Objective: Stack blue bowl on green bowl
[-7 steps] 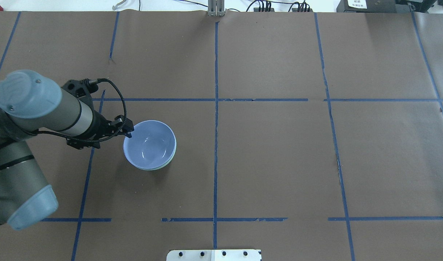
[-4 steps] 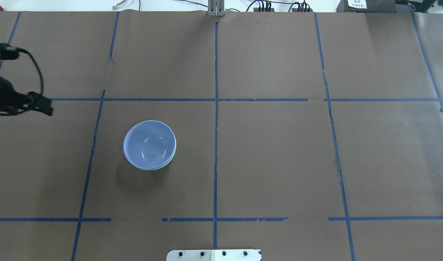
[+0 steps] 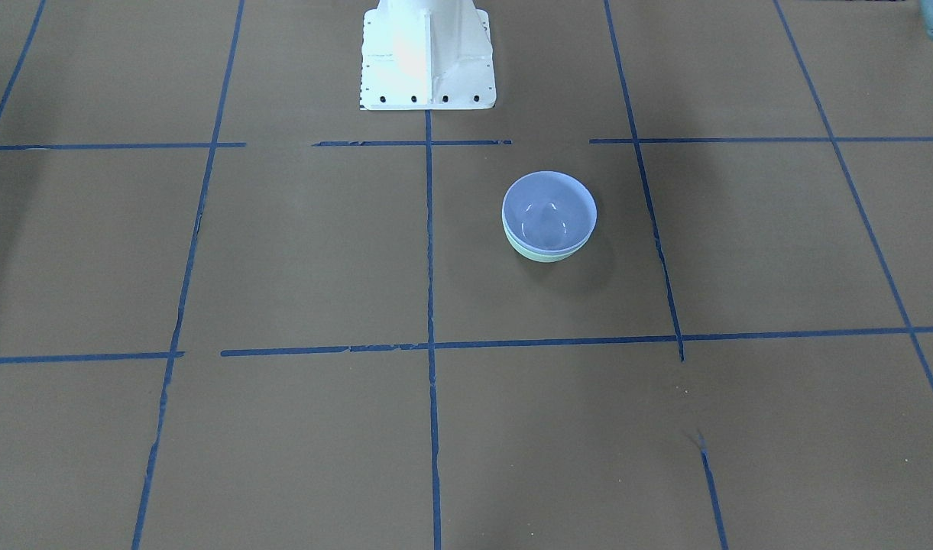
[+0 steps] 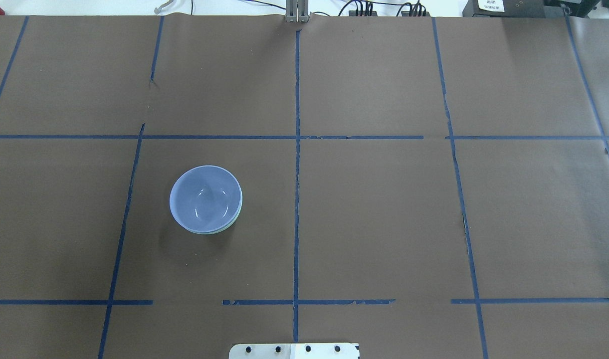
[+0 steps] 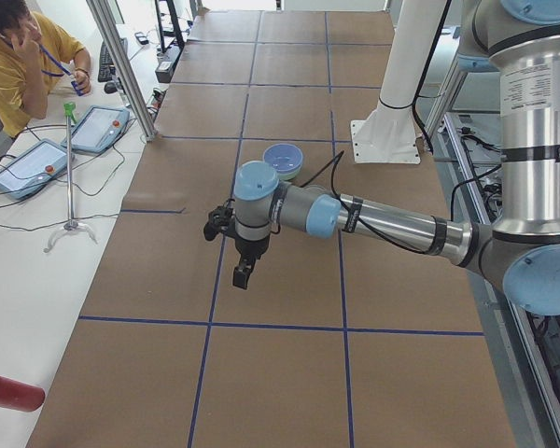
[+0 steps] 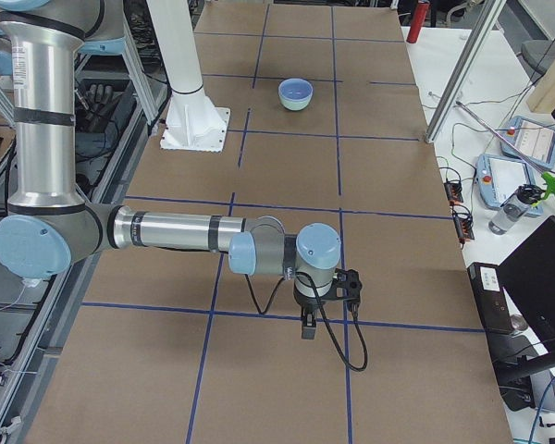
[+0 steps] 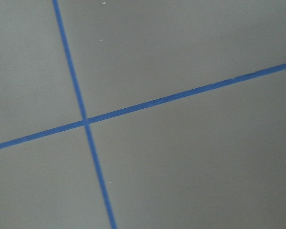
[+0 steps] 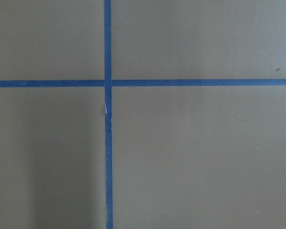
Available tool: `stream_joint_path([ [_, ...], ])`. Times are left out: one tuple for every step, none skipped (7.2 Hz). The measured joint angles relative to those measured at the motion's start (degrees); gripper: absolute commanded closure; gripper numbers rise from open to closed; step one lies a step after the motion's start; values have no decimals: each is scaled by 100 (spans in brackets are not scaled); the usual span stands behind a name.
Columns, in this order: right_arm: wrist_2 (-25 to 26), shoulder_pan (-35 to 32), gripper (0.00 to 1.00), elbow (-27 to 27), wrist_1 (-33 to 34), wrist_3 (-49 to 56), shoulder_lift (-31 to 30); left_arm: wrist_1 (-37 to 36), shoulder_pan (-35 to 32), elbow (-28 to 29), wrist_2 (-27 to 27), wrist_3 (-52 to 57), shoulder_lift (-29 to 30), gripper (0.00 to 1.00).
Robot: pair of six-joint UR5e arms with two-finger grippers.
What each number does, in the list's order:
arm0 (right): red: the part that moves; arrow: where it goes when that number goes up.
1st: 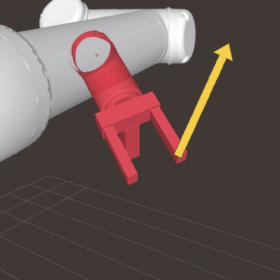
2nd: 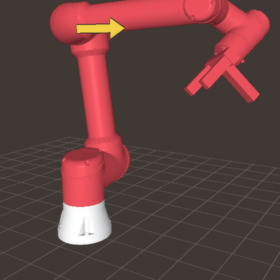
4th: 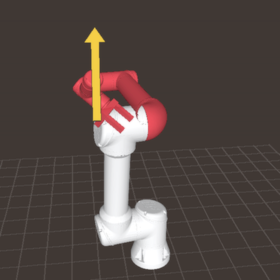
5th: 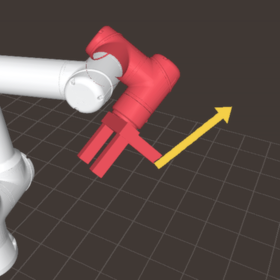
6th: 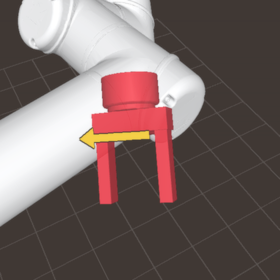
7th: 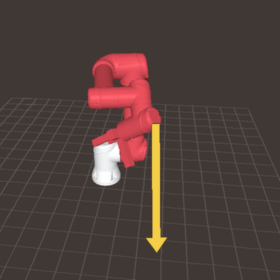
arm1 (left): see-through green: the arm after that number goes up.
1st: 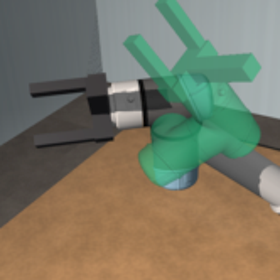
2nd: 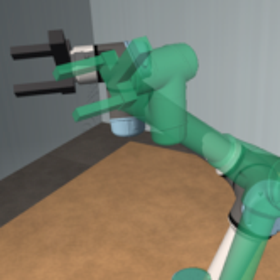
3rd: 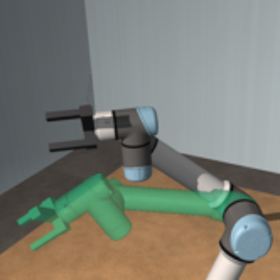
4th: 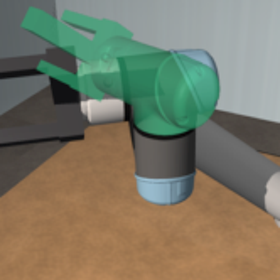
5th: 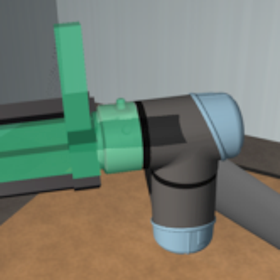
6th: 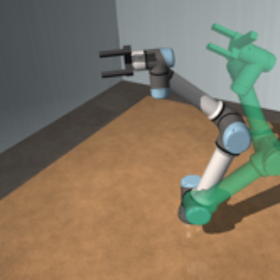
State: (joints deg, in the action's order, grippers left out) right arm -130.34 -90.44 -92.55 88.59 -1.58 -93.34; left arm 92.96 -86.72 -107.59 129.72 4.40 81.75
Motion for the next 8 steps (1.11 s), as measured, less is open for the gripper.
stream_joint_path([
  [-2, 0, 0, 0, 0, 0, 0, -12, -352, 139, 146, 273, -125, 0],
  [-4, 0, 0, 0, 0, 0, 0, -20, -494, 215, 207, 365, -216, 0],
  [-2, 0, 0, 0, 0, 0, 0, -23, -542, 281, 228, 383, -254, 0],
  [-1, 0, 0, 0, 0, 0, 0, -16, -558, 310, 224, 392, -272, 0],
  [0, 0, 0, 0, 0, 0, 0, 13, -561, 312, 209, 408, -302, 0],
  [0, 0, 0, 0, 2, 0, 0, 48, -564, 302, 203, 421, -349, 0],
  [0, 0, 0, 0, 4, 0, 0, 68, -565, 286, 198, 427, -370, 0],
  [-1, 0, 0, 0, 2, 0, 0, 83, -565, 289, 195, 428, -369, 0],
])
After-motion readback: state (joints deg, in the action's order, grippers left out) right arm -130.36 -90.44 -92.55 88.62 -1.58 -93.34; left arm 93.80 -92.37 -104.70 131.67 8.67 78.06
